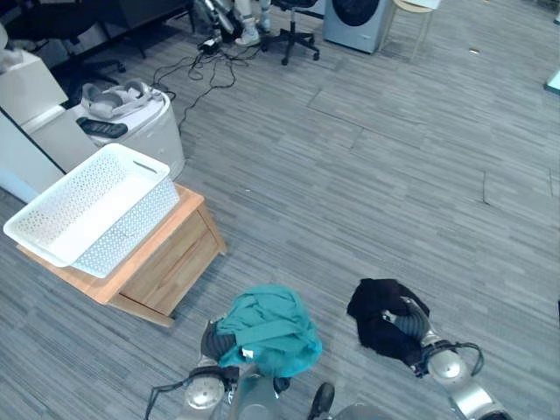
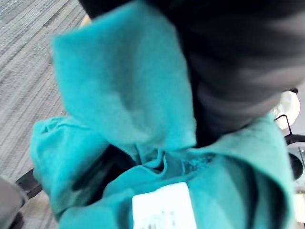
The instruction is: Tidy up the quilt and then pick up the clothes from the bed and put them into the laundry hamper.
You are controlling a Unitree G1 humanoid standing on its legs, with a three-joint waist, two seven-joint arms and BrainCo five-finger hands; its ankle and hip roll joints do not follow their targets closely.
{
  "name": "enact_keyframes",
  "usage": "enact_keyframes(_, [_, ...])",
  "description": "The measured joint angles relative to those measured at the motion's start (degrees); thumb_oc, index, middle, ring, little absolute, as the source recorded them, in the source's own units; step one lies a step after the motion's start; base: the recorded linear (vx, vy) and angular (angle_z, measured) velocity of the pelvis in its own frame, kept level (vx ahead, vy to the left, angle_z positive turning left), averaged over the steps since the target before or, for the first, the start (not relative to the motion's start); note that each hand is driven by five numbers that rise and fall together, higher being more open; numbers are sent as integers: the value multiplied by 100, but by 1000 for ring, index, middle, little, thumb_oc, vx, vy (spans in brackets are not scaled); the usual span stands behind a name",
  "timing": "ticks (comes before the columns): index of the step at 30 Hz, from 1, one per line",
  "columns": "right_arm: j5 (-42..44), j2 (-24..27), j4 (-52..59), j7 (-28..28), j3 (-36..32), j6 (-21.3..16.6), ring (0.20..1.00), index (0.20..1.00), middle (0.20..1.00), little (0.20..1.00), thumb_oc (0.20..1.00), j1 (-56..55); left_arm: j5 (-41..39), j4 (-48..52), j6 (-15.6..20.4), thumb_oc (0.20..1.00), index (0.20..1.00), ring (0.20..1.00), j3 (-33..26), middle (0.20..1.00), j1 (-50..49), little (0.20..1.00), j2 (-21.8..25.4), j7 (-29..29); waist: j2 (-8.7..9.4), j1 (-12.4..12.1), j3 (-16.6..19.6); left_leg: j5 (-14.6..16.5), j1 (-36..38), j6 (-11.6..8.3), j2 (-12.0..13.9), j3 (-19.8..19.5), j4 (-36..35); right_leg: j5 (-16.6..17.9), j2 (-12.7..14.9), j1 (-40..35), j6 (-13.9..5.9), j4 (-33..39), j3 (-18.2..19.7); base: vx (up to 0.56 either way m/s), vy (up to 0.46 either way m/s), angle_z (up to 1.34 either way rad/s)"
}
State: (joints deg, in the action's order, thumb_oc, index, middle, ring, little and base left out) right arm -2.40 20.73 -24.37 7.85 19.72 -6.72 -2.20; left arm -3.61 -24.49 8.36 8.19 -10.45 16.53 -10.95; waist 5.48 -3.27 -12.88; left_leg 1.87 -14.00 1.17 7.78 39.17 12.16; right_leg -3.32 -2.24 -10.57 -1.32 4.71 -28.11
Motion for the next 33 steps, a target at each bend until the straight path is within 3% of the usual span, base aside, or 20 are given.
enact_keyframes(1, [0,-6,3,-24,80,5,200,200,200,200,200,10,0,5,-7,200,200,200,-32,200,-77,200,1,0,2,-31,108,-79,190,110,-179,-126,-336,-8,-10,-81,-13,-10,-13,538,208,21])
enact_keyframes(2, [-43,50,4,-44,143,-28,200,200,200,200,200,16,21,-168,-24,200,200,200,-28,200,-42,200,-118,-6,-334,-74,105,151,737,677,-321,-102,-394,-424,-19,-38,-607,-1011,-49,362,135,28])
enact_keyframes(3, [-168,43,-126,-37,137,12,200,200,200,200,200,105,41,-403,-74,200,200,200,52,200,62,200,-145,-15,-534,44,39,-72,1062,968,-319,-418,-880,-580,261,297,-722,-2357,-142,221,78,73])
enact_keyframes(5, [-229,60,74,-63,326,29,200,200,200,200,200,-9,108,-317,-127,200,200,200,138,200,31,200,0,-14,-603,299,111,-174,1506,961,-495,-945,-1347,-546,943,1052,-798,-4461,-205,262,-22,116])
enact_keyframes(6, [-240,1,167,-66,361,-14,200,200,200,200,200,-5,202,-211,-125,200,200,200,132,200,114,200,231,-25,-412,341,137,-138,1573,884,-697,-1170,-1361,-508,1404,1643,-865,-5211,344,383,-188,103])
enact_keyframes(7, [-245,-13,175,-65,292,-51,200,200,200,200,200,35,229,-194,-147,200,200,200,97,200,286,200,288,-46,-322,336,108,-69,1601,758,-745,-1393,-1365,-529,1504,1951,-828,-5321,648,379,-319,152])
enact_keyframes(8, [-236,-67,155,-51,150,-44,200,200,200,200,200,69,241,-204,-144,200,200,200,35,200,485,200,358,-57,-451,411,-3,-153,1590,641,-654,-1881,-1442,-725,1208,2110,-504,-4097,936,350,-306,166])
enact_keyframes(10, [-221,-47,186,-52,137,-49,200,200,200,200,200,6,254,-233,-126,200,200,200,19,200,642,200,439,-58,-476,566,-33,-213,1648,594,-661,-2377,-1512,-595,1112,2040,-560,-2226,1168,380,-327,184])
enact_keyframes(12, [-202,-45,127,-48,104,-45,200,200,200,200,200,-94,255,-294,-131,200,200,200,-93,200,686,200,353,-67,-500,657,-27,-90,1810,412,-659,-3107,-1553,-97,944,1844,-568,-359,2382,358,-331,172])
enact_keyframes(14, [-201,-124,106,-61,127,-25,200,200,200,200,200,-141,272,-283,-116,200,200,200,-187,200,587,200,478,-87,-464,623,-74,-5,1989,224,-684,-3594,-1547,662,1024,1959,-586,37,2865,283,-280,154])
enact_keyframes(15, [-201,-181,104,-66,168,2,200,200,200,200,200,-165,270,-321,-124,200,200,200,-216,200,468,200,534,-93,-345,591,-59,54,2157,134,-737,-3671,-1556,891,1112,1922,-499,18,2803,170,-166,92])
enact_keyframes(17, [-204,-241,131,-66,299,-23,200,200,200,200,200,-252,272,-325,-128,200,200,200,-276,200,197,200,753,-112,-38,518,57,264,2368,-69,-910,-3695,-1521,1157,1325,1747,-363,16,2787,190,-206,62])
enact_keyframes(18, [-208,-282,20,-70,322,-3,200,200,200,200,200,-137,268,-493,-146,200,200,200,-356,200,48,200,663,-111,-121,442,96,606,2414,-345,-666,-3718,-1274,1637,1195,1588,-575,-30,2652,204,-259,51])
enact_keyframes(20, [-211,-117,40,-68,282,-2,200,200,200,200,200,79,270,-530,-142,200,200,200,-291,200,150,200,480,-41,-287,564,-13,683,1842,-576,-329,-3491,-304,1522,1092,1380,-405,42,2066,129,-145,108])
enact_keyframes(22, [-219,58,53,-77,248,19,200,200,200,200,200,96,267,-440,-127,200,200,200,-213,200,321,200,327,-39,-191,640,-50,704,1347,-769,-27,-2449,612,1505,1154,1237,-295,40,1753,137,-38,104])
enact_keyframes(23, [-220,120,76,-80,144,20,200,200,200,200,200,187,267,-325,-105,200,200,200,-152,200,226,200,324,-14,-166,613,-59,687,1318,-755,157,-1810,435,1380,1130,1154,-186,41,1680,148,-22,35])
enact_keyframes(25, [-217,195,84,-67,46,30,200,200,200,200,200,391,266,-270,-112,200,200,200,-143,200,116,200,323,2,-147,601,-78,440,1314,-700,174,-1463,-343,1263,1120,1112,-157,44,1716,270,47,-1])
enact_keyframes(27, [-218,227,81,-75,34,33,200,200,200,200,200,478,269,-296,-122,200,200,200,-146,200,91,200,317,33,-183,571,-114,68,1301,-696,143,-1493,-842,1178,1108,1028,-254,47,1720,239,114,-4])
enact_keyframes(29, [-223,323,72,-125,90,45,200,200,200,200,200,410,279,-272,-115,200,200,200,-182,200,78,200,287,119,-305,573,-122,-672,1283,-644,248,-1476,-1313,1077,1037,835,-366,49,1470,195,156,20])
enact_keyframes(33, [-394,-68,99,-310,323,58,200,200,200,200,200,188,386,-51,-135,200,200,200,-564,200,-199,200,471,172,103,421,14,-622,1367,-451,-130,-1533,-1523,986,1353,724,-348,-33,970,264,231,24])
